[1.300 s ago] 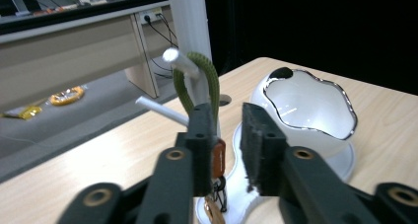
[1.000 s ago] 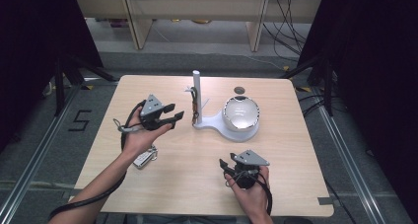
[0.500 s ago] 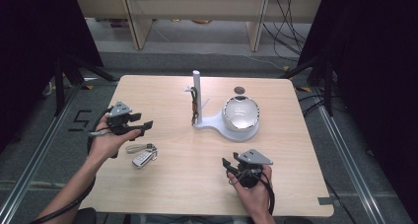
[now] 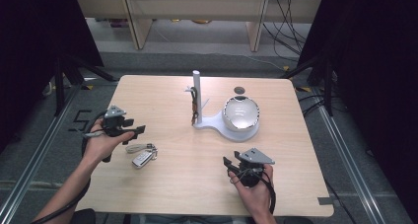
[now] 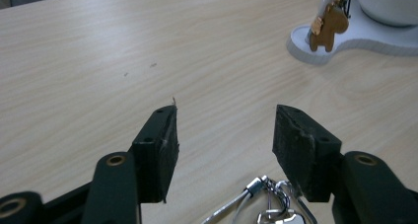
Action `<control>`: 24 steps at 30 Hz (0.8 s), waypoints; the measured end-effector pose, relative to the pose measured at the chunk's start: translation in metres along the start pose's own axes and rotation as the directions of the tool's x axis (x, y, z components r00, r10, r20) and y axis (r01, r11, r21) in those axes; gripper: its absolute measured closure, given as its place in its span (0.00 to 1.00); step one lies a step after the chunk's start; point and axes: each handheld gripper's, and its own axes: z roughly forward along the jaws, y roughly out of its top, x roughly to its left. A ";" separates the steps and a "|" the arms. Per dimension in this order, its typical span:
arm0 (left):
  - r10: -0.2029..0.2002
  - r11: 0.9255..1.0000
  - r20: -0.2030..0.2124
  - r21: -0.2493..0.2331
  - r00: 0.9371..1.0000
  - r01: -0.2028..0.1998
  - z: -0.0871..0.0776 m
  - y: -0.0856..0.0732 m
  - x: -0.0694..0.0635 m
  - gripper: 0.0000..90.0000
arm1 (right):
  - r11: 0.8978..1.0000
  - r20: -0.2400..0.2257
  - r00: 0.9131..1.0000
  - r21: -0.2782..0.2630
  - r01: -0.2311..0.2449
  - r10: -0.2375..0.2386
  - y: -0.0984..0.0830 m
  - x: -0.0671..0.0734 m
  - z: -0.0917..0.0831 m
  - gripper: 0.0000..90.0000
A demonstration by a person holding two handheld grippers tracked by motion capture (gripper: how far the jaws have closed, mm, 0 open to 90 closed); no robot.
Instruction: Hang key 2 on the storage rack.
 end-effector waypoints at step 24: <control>0.087 0.982 0.057 0.162 0.995 -0.095 -0.010 -0.054 0.029 0.48 | 1.000 -0.021 0.999 -0.011 -0.026 0.026 0.002 0.001 0.002 0.58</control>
